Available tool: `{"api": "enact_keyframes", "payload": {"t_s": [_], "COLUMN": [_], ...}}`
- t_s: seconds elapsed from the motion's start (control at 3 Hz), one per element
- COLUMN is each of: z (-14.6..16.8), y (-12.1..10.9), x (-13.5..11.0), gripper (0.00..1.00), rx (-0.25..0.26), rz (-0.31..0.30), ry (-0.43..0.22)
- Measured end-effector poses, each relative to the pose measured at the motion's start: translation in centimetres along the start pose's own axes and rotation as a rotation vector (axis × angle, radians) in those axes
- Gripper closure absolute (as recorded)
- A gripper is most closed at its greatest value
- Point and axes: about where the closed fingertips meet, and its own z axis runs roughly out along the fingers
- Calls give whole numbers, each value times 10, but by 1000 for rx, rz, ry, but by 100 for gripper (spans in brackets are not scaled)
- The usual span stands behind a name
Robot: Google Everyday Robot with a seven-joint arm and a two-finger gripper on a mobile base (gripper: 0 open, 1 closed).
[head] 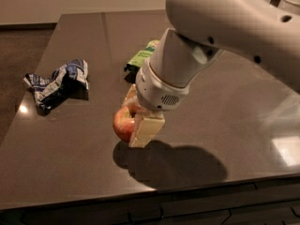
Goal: Pick apple
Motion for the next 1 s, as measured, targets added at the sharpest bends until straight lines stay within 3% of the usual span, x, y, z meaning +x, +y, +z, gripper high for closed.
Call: {"api": "enact_keyframes", "payload": {"t_s": [0.33,0.67,1.0], "z": [-32,-85,-85], "y": [-13,-29,-30], "x": [-7,-21,-23], "gripper": [100,100,100], "rx": [-13,-22,-10], "rz": [-8,-43,-46], "ry": [-22,-71,-71]}}
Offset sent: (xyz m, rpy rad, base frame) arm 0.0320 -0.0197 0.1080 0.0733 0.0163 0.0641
